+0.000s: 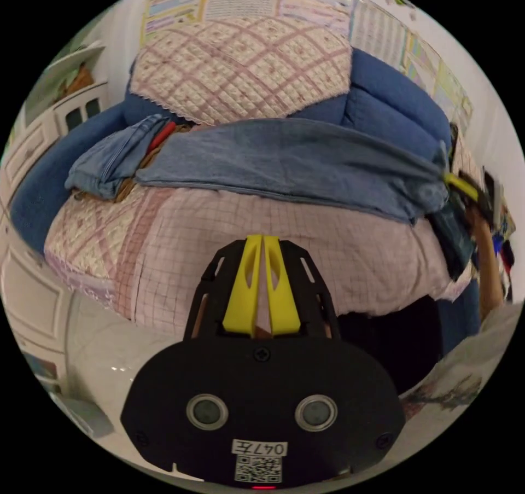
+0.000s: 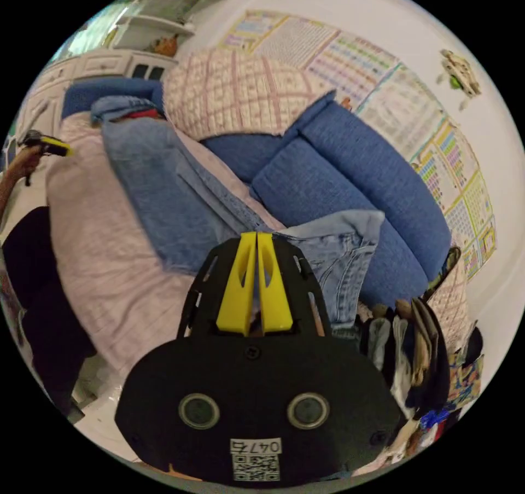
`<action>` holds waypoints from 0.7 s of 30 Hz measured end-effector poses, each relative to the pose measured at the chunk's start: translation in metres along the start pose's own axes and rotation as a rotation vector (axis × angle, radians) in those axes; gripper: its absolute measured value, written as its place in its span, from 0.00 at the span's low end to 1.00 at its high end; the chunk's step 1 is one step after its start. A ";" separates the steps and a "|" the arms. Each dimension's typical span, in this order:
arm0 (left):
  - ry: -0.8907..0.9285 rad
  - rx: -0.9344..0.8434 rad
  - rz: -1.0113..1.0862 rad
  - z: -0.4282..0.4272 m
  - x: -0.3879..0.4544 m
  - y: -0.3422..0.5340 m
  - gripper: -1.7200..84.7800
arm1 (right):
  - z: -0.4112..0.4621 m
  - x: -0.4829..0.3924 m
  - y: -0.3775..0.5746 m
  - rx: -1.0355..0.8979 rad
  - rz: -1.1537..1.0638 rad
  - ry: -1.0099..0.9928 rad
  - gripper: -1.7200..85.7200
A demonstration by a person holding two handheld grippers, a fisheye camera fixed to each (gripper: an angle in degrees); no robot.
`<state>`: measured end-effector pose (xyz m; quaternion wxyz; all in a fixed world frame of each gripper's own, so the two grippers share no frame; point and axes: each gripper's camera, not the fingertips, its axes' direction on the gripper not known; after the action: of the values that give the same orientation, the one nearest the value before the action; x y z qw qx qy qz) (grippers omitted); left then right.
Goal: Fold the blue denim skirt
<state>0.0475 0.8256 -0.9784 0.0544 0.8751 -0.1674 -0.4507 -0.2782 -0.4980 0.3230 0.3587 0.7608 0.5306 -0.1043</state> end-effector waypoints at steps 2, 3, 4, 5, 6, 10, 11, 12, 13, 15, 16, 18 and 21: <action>0.065 0.068 -0.100 -0.027 -0.055 -0.025 0.05 | -0.045 -0.014 0.031 0.010 0.042 -0.015 0.01; 0.118 0.118 -0.153 -0.041 -0.094 -0.043 0.08 | -0.065 -0.022 0.049 -0.007 0.069 -0.020 0.01; 0.144 0.140 -0.172 -0.047 -0.114 -0.052 0.09 | -0.073 -0.025 0.057 -0.019 0.079 -0.022 0.01; 0.188 0.179 -0.219 -0.056 -0.155 -0.071 0.12 | -0.084 -0.030 0.074 -0.044 0.101 -0.025 0.01; 0.223 0.206 -0.285 -0.058 -0.201 -0.089 0.13 | -0.091 -0.031 0.088 -0.068 0.127 -0.020 0.01; 0.349 0.185 -0.509 -0.044 -0.338 -0.135 0.15 | -0.101 -0.014 0.128 -0.099 0.222 -0.089 0.01; 0.364 0.192 -0.539 -0.048 -0.369 -0.148 0.15 | -0.106 -0.006 0.139 -0.090 0.256 -0.114 0.01; 0.338 0.200 -0.560 -0.055 -0.393 -0.160 0.15 | -0.111 0.001 0.148 -0.086 0.277 -0.130 0.01; 0.315 0.200 -0.570 -0.059 -0.404 -0.165 0.15 | -0.114 0.004 0.152 -0.083 0.286 -0.137 0.01; 0.221 0.197 -0.632 -0.078 -0.448 -0.183 0.15 | -0.126 0.013 0.165 -0.073 0.301 -0.146 0.01; 0.203 0.200 -0.652 -0.082 -0.459 -0.186 0.15 | -0.129 0.014 0.169 -0.074 0.301 -0.145 0.01; 0.177 0.218 -0.718 -0.093 -0.501 -0.197 0.15 | -0.141 0.017 0.182 -0.079 0.299 -0.139 0.01; 0.228 0.197 -0.740 -0.092 -0.551 -0.233 0.14 | -0.156 0.020 0.201 -0.084 0.310 -0.138 0.01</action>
<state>-0.1172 1.2276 -0.5573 -0.1777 0.9217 0.1237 -0.3218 -0.1272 -0.4166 0.5121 0.4375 0.8089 0.3850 -0.0777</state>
